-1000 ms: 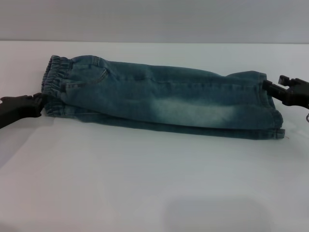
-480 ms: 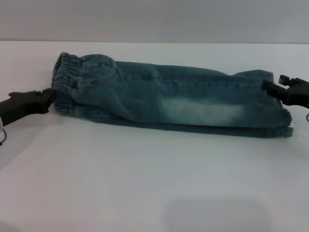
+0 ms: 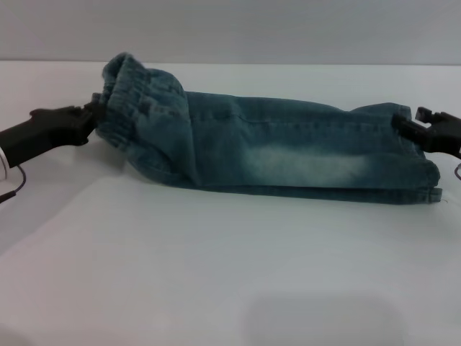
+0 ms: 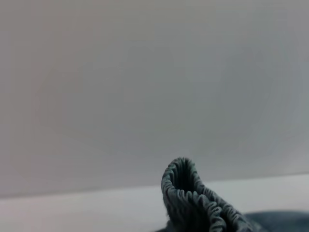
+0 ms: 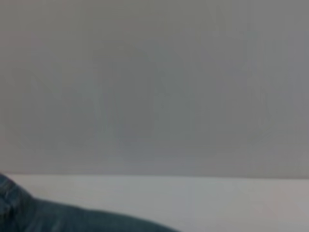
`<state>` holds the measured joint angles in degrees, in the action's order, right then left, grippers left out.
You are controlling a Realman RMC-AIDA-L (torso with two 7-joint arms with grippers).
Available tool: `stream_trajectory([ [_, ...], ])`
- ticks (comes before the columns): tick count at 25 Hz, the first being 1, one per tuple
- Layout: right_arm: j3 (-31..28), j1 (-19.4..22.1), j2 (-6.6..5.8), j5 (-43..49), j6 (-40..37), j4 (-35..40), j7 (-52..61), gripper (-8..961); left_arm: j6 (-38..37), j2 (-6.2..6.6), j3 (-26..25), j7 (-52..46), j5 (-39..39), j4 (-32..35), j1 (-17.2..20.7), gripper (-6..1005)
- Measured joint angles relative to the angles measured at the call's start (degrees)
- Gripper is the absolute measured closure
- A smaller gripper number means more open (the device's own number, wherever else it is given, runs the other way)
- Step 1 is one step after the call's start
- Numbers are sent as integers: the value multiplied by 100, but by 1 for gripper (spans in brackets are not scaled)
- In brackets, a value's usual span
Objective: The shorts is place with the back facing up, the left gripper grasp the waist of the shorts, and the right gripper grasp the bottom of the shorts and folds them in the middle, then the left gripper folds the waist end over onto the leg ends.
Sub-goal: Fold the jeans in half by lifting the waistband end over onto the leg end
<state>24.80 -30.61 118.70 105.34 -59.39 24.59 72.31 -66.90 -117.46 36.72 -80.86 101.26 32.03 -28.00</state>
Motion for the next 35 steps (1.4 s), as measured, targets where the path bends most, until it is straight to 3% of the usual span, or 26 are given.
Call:
stream_trajectory([
  [4,73,-133,1,-255,243,-228,-243,379,-512,8,12,-127,-273,40,-132,956],
  [14,500,-992,23,-269,1026,-1118,-692,379,-1174,-7,64,-501,-344,50,-801,958],
  [27,819,-1651,71,-228,939,-2016,-702,379,-1535,-13,71,-966,-352,316,-1491,963],
  [35,873,-2006,83,-224,570,-2396,-700,379,-1718,-28,145,-1149,-353,473,-1725,963],
])
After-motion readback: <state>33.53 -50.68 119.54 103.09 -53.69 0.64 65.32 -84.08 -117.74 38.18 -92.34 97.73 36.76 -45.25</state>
